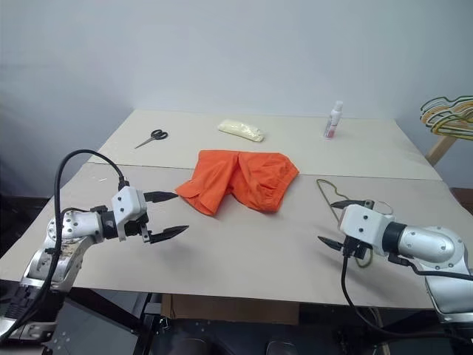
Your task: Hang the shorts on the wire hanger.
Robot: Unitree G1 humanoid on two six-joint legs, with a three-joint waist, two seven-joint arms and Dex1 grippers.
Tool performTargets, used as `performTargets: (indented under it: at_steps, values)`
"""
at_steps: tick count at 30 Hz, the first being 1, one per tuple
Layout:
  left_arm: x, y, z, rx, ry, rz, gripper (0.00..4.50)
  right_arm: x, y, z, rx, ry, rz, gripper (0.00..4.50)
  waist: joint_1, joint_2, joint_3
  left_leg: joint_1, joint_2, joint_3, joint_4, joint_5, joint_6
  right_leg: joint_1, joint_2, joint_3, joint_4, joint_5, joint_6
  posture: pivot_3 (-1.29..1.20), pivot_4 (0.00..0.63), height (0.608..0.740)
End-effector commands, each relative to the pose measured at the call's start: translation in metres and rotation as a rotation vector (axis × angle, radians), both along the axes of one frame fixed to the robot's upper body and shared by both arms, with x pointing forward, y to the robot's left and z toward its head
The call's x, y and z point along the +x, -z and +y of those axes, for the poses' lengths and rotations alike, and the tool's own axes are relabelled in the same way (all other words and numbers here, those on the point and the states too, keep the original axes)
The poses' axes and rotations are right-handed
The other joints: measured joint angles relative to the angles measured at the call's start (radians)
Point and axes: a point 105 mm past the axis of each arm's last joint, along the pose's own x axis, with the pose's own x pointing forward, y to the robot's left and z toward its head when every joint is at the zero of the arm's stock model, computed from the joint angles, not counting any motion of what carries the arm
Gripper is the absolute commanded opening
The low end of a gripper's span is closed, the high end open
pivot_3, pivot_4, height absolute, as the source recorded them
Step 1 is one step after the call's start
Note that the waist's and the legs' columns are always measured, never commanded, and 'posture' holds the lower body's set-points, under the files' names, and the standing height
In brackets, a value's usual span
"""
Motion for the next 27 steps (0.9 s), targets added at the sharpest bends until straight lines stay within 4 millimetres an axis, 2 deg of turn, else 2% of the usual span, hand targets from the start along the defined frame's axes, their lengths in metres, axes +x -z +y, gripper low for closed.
performTargets:
  at_steps: [1,9,13,17,22,27]
  values:
    - [0.002,-0.009,0.001,0.001,0.002,-0.016,4.5,0.002,-0.011,0.002,-0.013,-0.021,-0.049,4.48,0.0,0.0,0.0,0.0,0.0,0.0,0.0,0.0,0.0,0.0,0.0,0.0,0.0,0.0,0.0,0.09,0.0,0.74]
    - [0.0,-0.015,0.003,0.003,-0.009,-0.02,4.5,0.0,-0.007,0.002,-0.013,-0.023,-0.036,4.48,-0.001,0.0,0.0,0.0,0.0,0.0,0.0,0.0,0.0,0.0,0.0,0.0,0.0,0.0,0.0,0.1,0.0,0.74]
    - [0.0,-0.016,0.003,0.007,-0.013,-0.024,4.5,-0.003,-0.004,0.003,-0.006,-0.035,0.05,4.48,-0.001,0.0,0.0,0.0,0.0,0.0,0.0,0.0,0.0,0.0,0.0,0.0,0.0,0.0,0.0,0.09,0.0,0.74]
    - [0.001,-0.016,0.001,0.017,-0.008,-0.03,4.5,0.003,-0.008,0.008,-0.011,-0.052,0.015,4.48,-0.005,0.0,0.0,0.0,0.0,0.0,0.0,0.0,0.0,0.0,0.0,0.0,0.0,0.0,0.0,0.07,0.0,0.74]
    - [-0.003,-0.01,0.001,0.052,0.012,-0.007,4.5,0.018,-0.016,0.023,-0.039,-0.067,-0.022,4.48,-0.012,0.0,0.0,0.0,0.0,0.0,0.0,0.0,0.0,0.0,0.0,0.0,0.0,0.0,0.0,0.03,0.0,0.74]
    - [-0.009,-0.004,0.003,0.068,0.029,0.027,4.5,0.031,-0.024,0.056,-0.078,-0.166,-0.121,4.48,-0.028,0.0,0.0,0.0,0.0,0.0,0.0,0.0,0.0,-0.001,0.0,0.0,0.0,0.0,0.0,0.02,0.0,0.74]
